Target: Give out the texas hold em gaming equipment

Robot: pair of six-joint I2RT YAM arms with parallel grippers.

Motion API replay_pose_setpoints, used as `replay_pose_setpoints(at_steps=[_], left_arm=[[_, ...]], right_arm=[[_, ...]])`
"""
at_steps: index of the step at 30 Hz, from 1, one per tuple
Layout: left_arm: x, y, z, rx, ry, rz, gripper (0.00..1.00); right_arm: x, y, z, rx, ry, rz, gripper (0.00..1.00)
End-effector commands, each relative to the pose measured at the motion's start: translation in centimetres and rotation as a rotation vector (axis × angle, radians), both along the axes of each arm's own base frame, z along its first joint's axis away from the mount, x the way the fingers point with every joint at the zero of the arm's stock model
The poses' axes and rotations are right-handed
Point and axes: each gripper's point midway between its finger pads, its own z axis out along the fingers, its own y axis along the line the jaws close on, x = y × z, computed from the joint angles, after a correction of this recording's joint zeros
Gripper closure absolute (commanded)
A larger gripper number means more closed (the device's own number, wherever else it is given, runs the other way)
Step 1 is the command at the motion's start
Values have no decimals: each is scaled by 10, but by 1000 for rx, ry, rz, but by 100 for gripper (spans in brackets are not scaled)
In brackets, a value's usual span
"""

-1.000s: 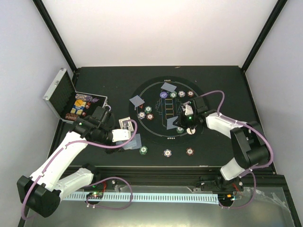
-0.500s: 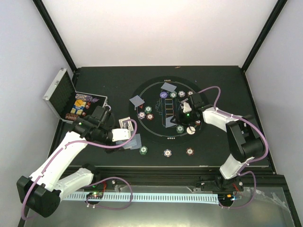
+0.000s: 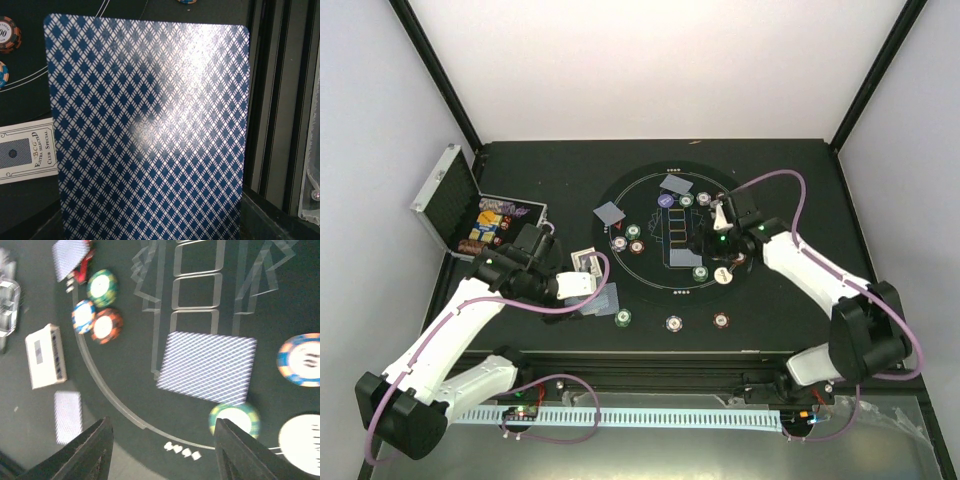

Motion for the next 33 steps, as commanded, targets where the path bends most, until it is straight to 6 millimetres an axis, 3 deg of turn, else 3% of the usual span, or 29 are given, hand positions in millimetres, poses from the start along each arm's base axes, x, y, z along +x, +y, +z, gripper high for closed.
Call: replay_pose_setpoints(at_steps=[1,6,12,22,29,33], left_arm=[[0,-4,13,-25,-11,-6,99],[1,-4,13,-26,-9,-1,99],[2,-4,15,-25,-9,-1,98],[1,-4,14,-23,-9,-2,98],[1,-4,14,-26,-6,-2,99],[1,-3,15,-21,-15,0,98]], right_arm=[[-31,47,24,185,-5,88,40],[-81,128,74,555,22,265,28],[-122,185,95,645,62,399,24],[-147,224,80,645,123,471,24],[-148,251,72,645,149,493,25],[-149,256,61,642,168,500,29]])
